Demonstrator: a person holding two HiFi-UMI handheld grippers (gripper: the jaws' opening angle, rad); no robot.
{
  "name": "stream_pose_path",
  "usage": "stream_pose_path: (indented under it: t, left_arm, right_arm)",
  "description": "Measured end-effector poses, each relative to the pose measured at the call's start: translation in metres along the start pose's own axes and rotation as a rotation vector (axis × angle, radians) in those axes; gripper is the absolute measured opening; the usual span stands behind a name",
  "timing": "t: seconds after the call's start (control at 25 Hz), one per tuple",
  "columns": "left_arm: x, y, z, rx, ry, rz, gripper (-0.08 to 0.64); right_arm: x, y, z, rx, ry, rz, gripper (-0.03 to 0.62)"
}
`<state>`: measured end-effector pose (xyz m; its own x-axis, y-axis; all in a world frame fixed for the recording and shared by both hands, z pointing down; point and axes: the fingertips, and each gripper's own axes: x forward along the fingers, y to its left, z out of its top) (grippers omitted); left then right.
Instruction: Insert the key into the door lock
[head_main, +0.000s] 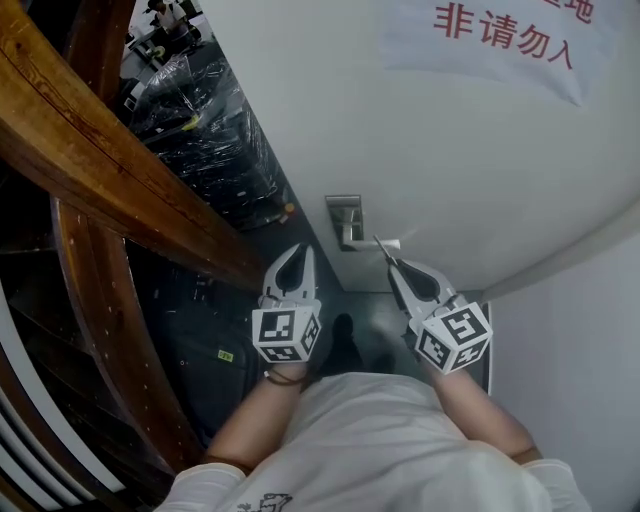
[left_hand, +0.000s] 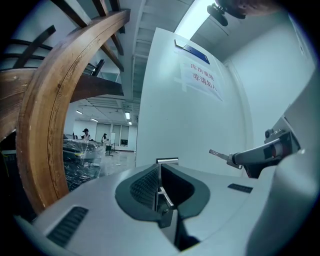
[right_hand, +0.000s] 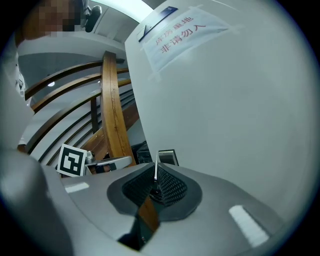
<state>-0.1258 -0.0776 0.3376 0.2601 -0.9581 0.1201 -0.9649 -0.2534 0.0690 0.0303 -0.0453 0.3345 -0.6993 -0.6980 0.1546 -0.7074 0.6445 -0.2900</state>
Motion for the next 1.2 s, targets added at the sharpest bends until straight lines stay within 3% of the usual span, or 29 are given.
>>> stream_pose_path:
  t: [0.44, 0.92, 1.2]
  left_arm:
    - [0.048, 0.030, -0.014, 0.014, 0.021, -0.030, 0.009]
    - [0.096, 0.058, -0.039, 0.038, 0.055, -0.082, 0.074]
    - [0.106, 0.059, -0.045, 0.036, 0.043, -0.123, 0.087]
  right_arm:
    - [0.027, -0.012, -0.039, 0.144, 0.043, 0.024, 0.026]
    - [0.067, -0.009, -0.097, 0.291, 0.138, 0.093, 0.026]
    - [0.082, -0.012, -0.132, 0.429, 0.181, 0.093, 0.026]
